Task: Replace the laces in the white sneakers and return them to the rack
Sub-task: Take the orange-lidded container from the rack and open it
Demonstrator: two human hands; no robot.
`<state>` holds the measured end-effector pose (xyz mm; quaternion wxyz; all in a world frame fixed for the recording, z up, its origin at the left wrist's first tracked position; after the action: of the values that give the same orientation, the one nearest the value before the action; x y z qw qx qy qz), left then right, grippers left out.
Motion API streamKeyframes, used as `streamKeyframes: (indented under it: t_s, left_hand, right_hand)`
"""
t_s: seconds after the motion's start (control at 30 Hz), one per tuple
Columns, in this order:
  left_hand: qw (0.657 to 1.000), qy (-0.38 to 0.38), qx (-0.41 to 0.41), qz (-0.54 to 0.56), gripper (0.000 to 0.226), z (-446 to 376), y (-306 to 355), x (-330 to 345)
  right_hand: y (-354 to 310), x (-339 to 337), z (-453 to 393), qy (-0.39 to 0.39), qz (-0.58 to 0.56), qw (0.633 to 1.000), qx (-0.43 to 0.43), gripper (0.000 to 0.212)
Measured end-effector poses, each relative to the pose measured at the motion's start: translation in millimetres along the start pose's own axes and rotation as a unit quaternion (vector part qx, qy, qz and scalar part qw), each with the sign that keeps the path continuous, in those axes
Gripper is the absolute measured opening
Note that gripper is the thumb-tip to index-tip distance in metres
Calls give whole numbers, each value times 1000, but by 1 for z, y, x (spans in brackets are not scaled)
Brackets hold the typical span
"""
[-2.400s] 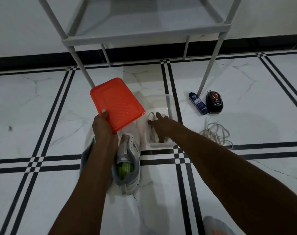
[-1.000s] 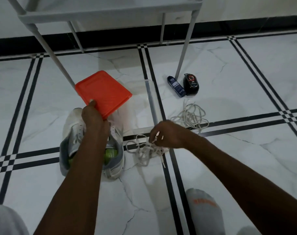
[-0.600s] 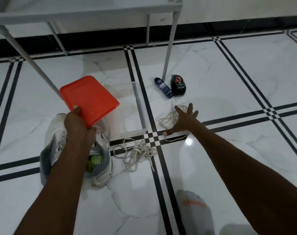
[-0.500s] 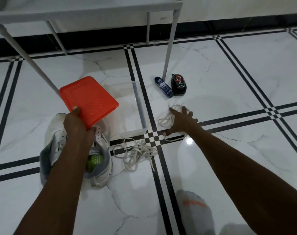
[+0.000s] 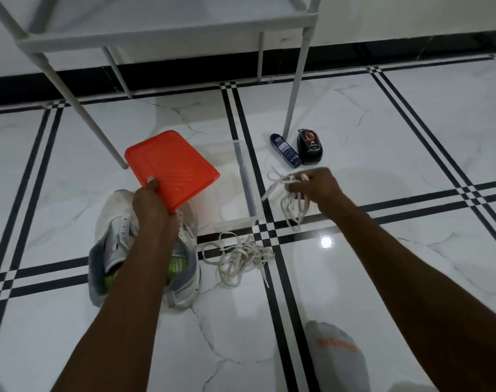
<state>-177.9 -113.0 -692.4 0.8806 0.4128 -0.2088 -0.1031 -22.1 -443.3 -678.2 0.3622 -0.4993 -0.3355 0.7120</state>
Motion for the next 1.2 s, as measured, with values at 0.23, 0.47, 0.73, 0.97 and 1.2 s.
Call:
streamKeyframes:
  t_s: [0.23,0.47,0.73,0.97,1.2]
  left_hand:
    - [999,-9,-18,32,22,7,17,-1]
    - [1000,7,3,-4,22,1,28,-19]
    - [1000,6,-10,-11,32,-6,14,-23]
    - [997,-9,48,-57,28,-4,13,2]
    - [960,-104,154,-210,41,25,4,45]
  right_hand:
    - [-132,16,8,-36,-203,977,-46,21]
    - [-104,113,-10,-21,20,998,-62,22]
    - [-81,151,-3,-155,255,948,-114,43]
    - [-97,88,8,-122,-127,984,-7,26]
    - [-92,83,17,-124,-124,985,0,26]
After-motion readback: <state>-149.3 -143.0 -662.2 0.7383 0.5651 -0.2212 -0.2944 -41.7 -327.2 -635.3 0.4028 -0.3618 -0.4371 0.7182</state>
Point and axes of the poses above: each hand's wrist, its own z-axis away from the middle knuckle, its own x-axis out of the palm, y = z × x, the point moved 9 cm from there along -z, towards the middle knuckle, and after that the axes turned 4 degrees about y, right-handed, at the moved point
